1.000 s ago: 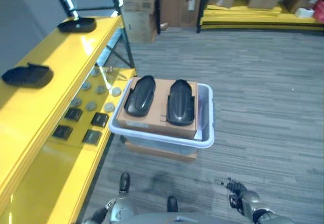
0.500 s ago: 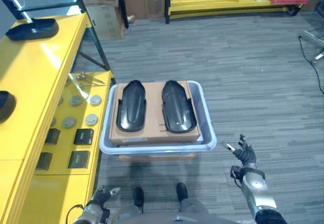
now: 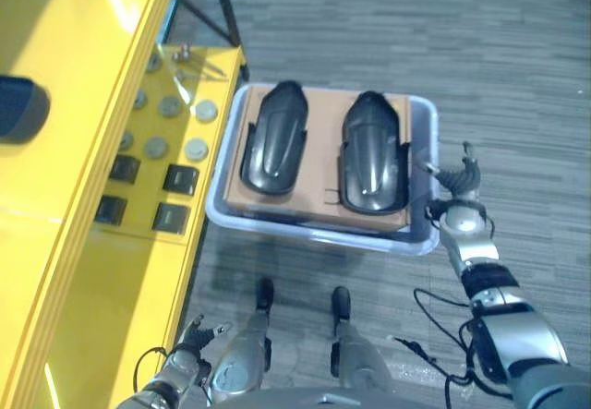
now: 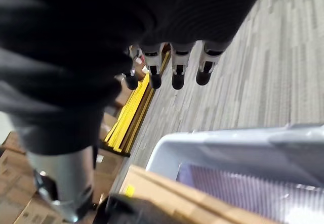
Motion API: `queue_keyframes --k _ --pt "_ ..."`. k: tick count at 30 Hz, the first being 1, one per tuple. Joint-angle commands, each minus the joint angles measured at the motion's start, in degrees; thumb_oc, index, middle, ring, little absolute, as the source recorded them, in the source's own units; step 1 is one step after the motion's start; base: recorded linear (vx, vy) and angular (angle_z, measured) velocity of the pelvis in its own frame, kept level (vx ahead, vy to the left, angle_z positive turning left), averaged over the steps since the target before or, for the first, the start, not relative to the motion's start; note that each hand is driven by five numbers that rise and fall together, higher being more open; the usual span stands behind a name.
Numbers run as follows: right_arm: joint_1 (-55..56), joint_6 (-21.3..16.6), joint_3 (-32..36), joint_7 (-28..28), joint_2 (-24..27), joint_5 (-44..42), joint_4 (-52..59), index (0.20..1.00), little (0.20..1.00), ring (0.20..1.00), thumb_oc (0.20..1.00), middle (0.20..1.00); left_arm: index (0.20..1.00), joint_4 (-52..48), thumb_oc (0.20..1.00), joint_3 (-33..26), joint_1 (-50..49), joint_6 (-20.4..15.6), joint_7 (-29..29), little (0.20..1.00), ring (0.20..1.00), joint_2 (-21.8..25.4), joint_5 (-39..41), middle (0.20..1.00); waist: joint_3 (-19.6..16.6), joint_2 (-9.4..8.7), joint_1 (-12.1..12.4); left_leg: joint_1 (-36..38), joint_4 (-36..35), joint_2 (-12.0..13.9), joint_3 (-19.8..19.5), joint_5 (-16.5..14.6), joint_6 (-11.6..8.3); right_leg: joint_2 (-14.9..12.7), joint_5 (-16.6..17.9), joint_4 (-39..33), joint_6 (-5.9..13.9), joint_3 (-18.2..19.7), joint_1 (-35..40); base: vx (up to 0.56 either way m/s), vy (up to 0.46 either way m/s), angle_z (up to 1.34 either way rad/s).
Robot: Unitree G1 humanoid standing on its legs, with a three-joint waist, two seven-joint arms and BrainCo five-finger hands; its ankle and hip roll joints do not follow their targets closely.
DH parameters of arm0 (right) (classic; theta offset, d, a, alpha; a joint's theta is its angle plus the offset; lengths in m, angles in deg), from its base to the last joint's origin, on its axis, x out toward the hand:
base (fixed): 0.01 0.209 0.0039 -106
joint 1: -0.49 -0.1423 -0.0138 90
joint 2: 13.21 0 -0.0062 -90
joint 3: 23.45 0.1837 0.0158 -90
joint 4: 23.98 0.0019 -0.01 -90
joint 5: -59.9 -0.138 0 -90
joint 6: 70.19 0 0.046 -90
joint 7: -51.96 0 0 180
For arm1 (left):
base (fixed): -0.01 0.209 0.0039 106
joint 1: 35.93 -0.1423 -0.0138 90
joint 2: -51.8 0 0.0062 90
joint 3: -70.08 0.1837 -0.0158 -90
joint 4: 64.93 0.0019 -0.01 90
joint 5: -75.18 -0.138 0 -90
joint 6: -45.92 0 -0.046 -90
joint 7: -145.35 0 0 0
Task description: Move parts from the plastic box to the shelf.
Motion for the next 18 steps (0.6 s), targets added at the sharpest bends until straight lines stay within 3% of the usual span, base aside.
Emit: queue_keyframes --k 1,9,14,15,16,18 --pt "-3.2 -0.5 -3.1 1.3 4.5 0.2 -3.0 1.0 1.0 1.0 1.0 1.0 1.0 3.8 1.0 2.5 3.6 -0.2 1.6 1.0 1.0 1.9 0.7 1.0 -1.3 -2.36 0.7 1.8 0.1 0.5 1.9 -4.8 -1.23 -2.7 -1.8 -0.2 3.3 2.1 -0.4 -0.01 0.006 0.18" --pt "-15.4 3.4 -13.6 -2.1 5.2 3.5 -24.7 1.0 1.0 1.0 1.0 1.0 1.0 2.5 1.0 6.0 6.1 -0.9 2.1 1.0 1.0 1.9 1.3 1.0 -0.1 -2.03 2.2 -0.2 0.1 -0.4 0.4 -3.7 -1.34 -3.2 -1.3 -0.2 3.44 0.9 -1.5 -0.01 0.006 0.12" --pt "-20.1 7.0 -17.9 -5.5 1.8 5.9 -35.7 1.0 1.0 1.0 1.0 1.0 1.0 2.0 1.0 7.4 7.7 -0.9 2.3 1.0 1.0 1.7 2.2 1.0 0.2 -1.79 3.0 -0.3 0.1 -0.8 -0.3 -3.4 -1.45 -3.3 -1.3 -0.2 3.37 0.4 -1.3 0.01 0.007 0.09" --pt "-20.2 7.8 -18.9 -7.3 1.2 7.0 -38.4 0.846 0.846 0.846 0.846 0.846 1.0 1.8 1.0 7.7 7.6 -0.9 2.0 1.0 1.0 1.7 2.3 1.0 0.1 -1.66 3.4 -0.5 0.1 -0.8 -0.6 -3.3 -1.45 -3.4 -1.4 -0.2 3.33 0.1 -1.1 0.02 -0.017 0.04" --pt "-19.9 8.5 -19.8 -8.4 0.5 8.8 -40.3 0.2 0.2 0.2 0.2 0.2 1.0 1.7 1.0 7.9 7.5 -0.8 1.6 1.0 1.0 1.7 2.1 1.0 0.0 -1.49 3.6 -0.4 0.1 -0.9 -0.9 -3.3 -1.46 -3.5 -1.6 -0.2 3.32 -0.2 -0.9 0.02 -0.018 0.06" --pt "-20.0 8.7 -19.8 -8.6 0.2 9.1 -41.0 0.2 0.2 0.2 0.2 0.2 1.0 1.8 1.0 7.7 7.5 -0.8 1.4 1.0 1.0 1.8 2.1 1.0 -0.1 -1.46 3.6 -0.3 0.1 -1.0 -1.0 -3.3 -1.45 -3.5 -1.6 -0.2 3.3 -0.3 -0.7 0.01 -0.004 0.08"
